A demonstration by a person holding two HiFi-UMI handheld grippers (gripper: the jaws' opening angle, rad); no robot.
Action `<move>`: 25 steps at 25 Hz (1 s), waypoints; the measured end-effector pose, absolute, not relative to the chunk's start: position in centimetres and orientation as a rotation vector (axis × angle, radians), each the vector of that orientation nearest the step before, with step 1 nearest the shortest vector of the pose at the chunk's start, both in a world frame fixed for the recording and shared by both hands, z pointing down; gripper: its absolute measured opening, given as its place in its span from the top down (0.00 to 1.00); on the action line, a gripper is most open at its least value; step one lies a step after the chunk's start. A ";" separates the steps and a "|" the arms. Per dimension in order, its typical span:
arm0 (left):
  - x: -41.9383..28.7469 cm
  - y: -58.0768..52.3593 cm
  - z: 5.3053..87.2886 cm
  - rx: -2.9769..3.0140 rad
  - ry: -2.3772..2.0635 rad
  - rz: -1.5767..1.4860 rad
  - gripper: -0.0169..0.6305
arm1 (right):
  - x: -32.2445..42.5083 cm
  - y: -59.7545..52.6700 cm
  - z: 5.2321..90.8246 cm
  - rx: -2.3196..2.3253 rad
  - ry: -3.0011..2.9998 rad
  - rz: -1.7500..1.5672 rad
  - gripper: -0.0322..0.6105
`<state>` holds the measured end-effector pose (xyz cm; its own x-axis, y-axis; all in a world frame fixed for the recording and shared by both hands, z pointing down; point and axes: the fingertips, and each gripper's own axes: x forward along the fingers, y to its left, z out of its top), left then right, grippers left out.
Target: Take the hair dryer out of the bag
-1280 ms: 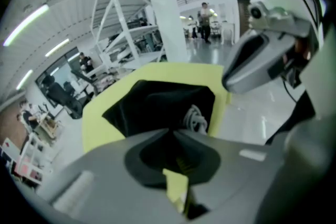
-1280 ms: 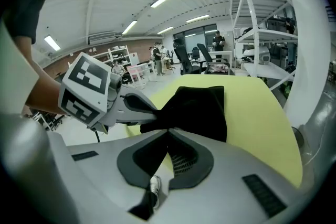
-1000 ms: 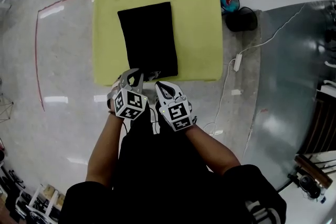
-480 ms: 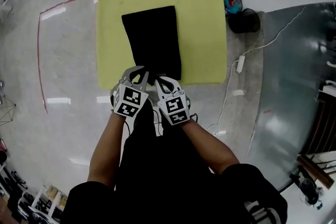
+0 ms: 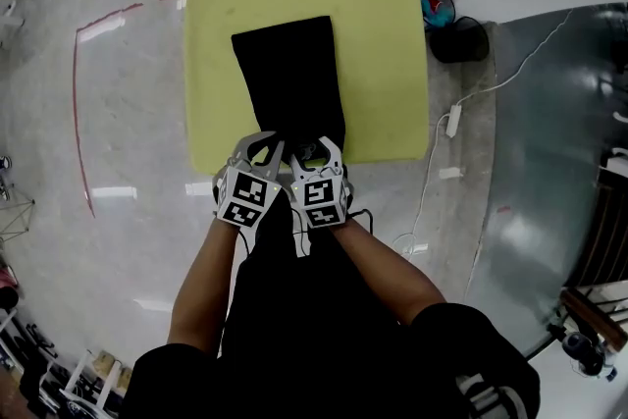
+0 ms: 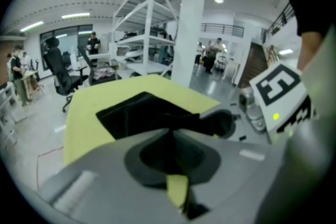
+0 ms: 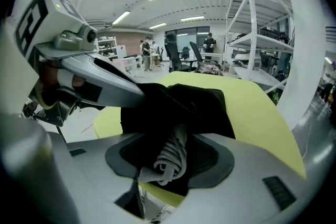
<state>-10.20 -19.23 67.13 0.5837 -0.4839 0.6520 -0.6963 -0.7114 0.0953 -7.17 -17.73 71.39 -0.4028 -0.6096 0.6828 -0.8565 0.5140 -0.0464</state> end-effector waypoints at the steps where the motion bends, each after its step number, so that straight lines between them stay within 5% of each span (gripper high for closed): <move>1: -10.3 -19.2 67.2 2.468 -0.958 0.860 0.95 | -7.2 -17.8 71.8 1.183 -2.141 0.547 0.65; 10: -11.3 -20.6 67.5 2.344 -0.956 0.665 0.95 | -7.5 -20.3 74.9 1.208 -2.025 0.660 0.57; 25: -12.5 -20.7 68.1 2.330 -0.936 0.609 0.95 | -7.8 -22.2 77.4 1.179 -1.963 0.677 0.58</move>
<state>-12.51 -20.68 68.07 0.6546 -0.4791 0.5847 -0.7287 -0.6058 0.3194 -7.80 -22.23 77.42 -0.3078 -0.5078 0.8046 -0.8957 0.4398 -0.0650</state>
